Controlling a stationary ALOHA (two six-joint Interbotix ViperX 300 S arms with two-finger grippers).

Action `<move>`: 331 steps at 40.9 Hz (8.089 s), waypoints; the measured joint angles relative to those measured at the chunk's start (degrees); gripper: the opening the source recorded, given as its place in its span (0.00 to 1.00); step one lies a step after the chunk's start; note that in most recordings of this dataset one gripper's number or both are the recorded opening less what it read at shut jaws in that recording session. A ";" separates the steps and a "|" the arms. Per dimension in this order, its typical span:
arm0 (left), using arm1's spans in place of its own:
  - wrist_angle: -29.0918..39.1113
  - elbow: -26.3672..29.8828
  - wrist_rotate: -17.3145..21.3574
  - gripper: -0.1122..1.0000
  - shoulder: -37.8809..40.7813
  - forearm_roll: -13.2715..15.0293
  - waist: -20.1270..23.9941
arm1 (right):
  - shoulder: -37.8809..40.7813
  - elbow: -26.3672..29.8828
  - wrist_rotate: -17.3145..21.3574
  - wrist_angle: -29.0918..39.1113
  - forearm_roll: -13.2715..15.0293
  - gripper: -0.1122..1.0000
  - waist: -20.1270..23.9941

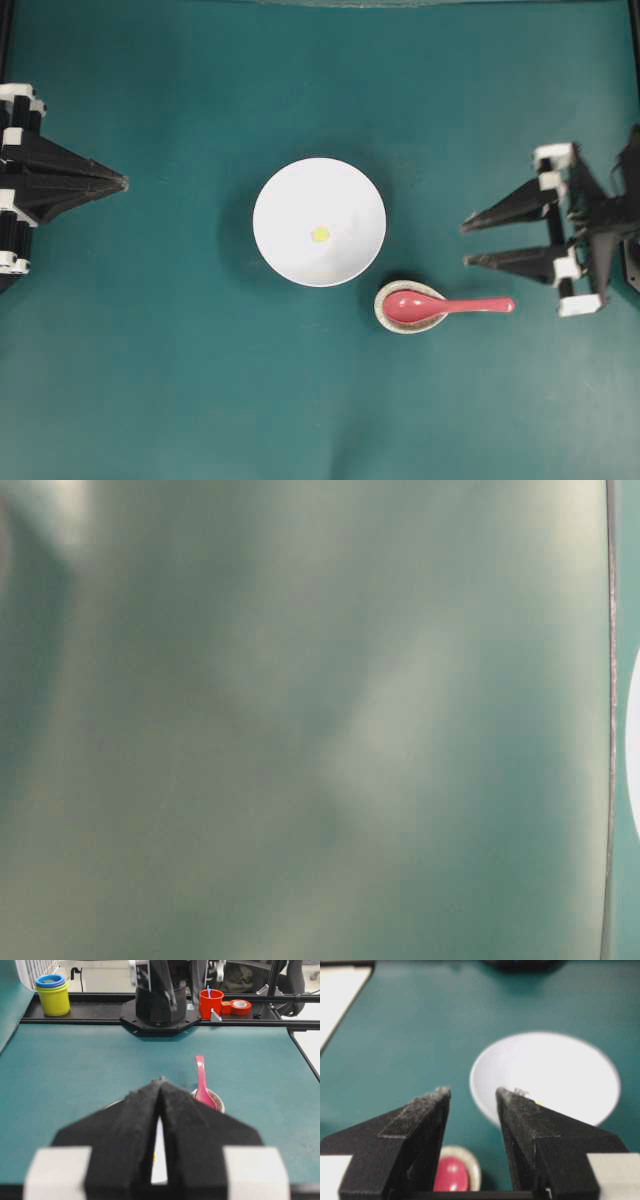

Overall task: Scoop the yellow hexagonal prism block from the bowl with a spoon using the right arm.
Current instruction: 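Move the right gripper to the pink spoon handle in the rest, then close the right gripper on the pink spoon handle, then lift the pink spoon with the right gripper toward the white bowl, then lower the spoon bowl into the white bowl beside the yellow block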

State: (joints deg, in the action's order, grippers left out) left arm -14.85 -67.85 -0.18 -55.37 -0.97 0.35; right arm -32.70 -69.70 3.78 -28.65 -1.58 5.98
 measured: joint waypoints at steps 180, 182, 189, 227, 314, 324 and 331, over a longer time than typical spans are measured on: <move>-0.09 0.26 -0.44 0.09 0.09 0.00 0.00 | 37.35 -5.98 -2.64 -37.71 -23.91 0.30 21.45; -0.09 0.26 -0.44 0.09 0.09 0.00 -0.09 | 35.33 -5.89 -3.69 -35.95 -23.91 0.30 20.83; 0.00 0.26 -0.44 0.09 0.09 0.09 -0.09 | 27.60 -5.27 -7.21 -28.30 -23.91 0.30 18.02; 0.00 0.26 0.35 0.09 0.09 0.00 -0.09 | 8.09 17.14 -12.83 34.54 -23.82 0.30 -6.50; 1.14 0.26 0.70 0.09 0.35 0.00 -0.09 | 37.35 48.16 -1.85 71.89 -8.17 0.30 -11.87; 1.05 0.18 0.70 0.09 0.35 0.00 -0.09 | 38.50 48.16 -1.93 68.82 -8.17 0.30 -11.69; 1.14 0.26 0.70 0.09 0.35 0.09 0.00 | 39.11 48.16 -2.02 67.24 -8.17 0.30 -11.34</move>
State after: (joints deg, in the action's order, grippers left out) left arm -13.71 -67.59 0.53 -55.02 -0.88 0.35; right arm 6.42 -21.53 1.76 38.58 -9.76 -5.36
